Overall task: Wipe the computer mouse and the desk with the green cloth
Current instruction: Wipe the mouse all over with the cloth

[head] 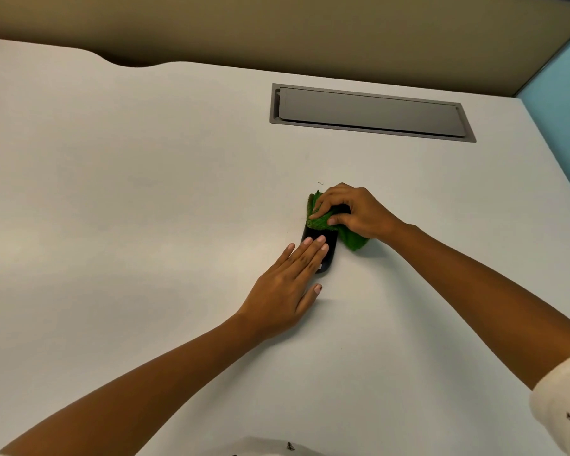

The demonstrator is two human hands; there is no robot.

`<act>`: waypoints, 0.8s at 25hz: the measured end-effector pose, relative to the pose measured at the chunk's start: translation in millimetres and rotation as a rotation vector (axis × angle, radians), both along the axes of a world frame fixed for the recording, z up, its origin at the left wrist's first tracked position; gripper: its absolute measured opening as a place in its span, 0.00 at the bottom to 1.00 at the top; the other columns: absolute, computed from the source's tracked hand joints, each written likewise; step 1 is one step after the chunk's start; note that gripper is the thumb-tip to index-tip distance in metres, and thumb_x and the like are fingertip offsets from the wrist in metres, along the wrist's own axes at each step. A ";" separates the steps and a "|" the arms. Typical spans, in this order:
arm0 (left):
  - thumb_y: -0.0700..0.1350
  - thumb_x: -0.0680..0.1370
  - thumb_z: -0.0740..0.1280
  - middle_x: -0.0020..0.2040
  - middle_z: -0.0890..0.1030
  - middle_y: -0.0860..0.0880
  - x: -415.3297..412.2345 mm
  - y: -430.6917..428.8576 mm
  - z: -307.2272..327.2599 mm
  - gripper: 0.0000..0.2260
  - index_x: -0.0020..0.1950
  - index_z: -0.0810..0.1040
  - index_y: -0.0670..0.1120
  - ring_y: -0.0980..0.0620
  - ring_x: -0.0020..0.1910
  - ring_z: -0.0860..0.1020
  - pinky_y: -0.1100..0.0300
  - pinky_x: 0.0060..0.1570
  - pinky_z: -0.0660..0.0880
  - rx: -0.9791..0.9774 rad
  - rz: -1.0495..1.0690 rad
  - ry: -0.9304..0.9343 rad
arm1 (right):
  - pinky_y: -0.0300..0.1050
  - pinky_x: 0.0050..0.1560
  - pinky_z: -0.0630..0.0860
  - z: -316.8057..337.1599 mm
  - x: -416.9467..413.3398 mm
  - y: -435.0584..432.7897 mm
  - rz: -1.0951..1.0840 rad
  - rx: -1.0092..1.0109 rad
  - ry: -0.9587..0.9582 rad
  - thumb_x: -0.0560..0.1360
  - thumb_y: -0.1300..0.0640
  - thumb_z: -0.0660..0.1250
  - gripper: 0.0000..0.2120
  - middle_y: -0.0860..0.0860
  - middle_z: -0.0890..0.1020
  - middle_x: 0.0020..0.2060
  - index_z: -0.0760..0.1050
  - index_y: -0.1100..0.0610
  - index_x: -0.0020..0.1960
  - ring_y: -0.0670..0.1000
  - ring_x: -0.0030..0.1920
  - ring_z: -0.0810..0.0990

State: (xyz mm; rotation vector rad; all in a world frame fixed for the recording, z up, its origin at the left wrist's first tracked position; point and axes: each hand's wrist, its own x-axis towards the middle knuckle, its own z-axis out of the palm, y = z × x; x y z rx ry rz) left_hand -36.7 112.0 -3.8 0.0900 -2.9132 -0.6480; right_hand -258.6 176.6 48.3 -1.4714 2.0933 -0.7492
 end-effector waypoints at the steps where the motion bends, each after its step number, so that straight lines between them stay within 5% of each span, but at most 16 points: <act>1: 0.51 0.84 0.51 0.80 0.50 0.49 -0.1 0.4 -0.4 0.26 0.79 0.50 0.44 0.54 0.79 0.45 0.57 0.78 0.44 0.004 0.002 0.001 | 0.52 0.60 0.73 -1.4 0.1 -1.5 -0.027 -0.019 0.016 0.66 0.72 0.72 0.12 0.57 0.83 0.49 0.83 0.62 0.48 0.53 0.55 0.76; 5: 0.51 0.84 0.51 0.80 0.51 0.48 -0.3 -0.4 -1.7 0.26 0.79 0.50 0.44 0.54 0.79 0.45 0.56 0.78 0.45 -0.003 0.006 0.000 | 0.50 0.57 0.73 -3.7 0.2 -7.8 -0.067 -0.042 0.107 0.66 0.71 0.72 0.11 0.58 0.84 0.48 0.83 0.62 0.47 0.59 0.54 0.77; 12: 0.52 0.83 0.48 0.80 0.52 0.47 -1.1 -0.1 -6.5 0.26 0.79 0.51 0.42 0.51 0.79 0.47 0.54 0.78 0.48 -0.088 0.010 0.012 | 0.45 0.57 0.74 1.6 12.1 6.0 0.026 -0.013 0.068 0.67 0.69 0.72 0.12 0.52 0.83 0.49 0.83 0.58 0.48 0.54 0.53 0.77; 20: 0.51 0.84 0.51 0.80 0.51 0.46 1.0 -1.7 -12.1 0.26 0.79 0.50 0.42 0.51 0.79 0.47 0.53 0.78 0.49 -0.098 -0.002 0.032 | 0.47 0.57 0.73 5.5 27.0 3.6 -0.189 0.006 0.067 0.69 0.67 0.71 0.13 0.53 0.84 0.48 0.83 0.56 0.51 0.53 0.53 0.76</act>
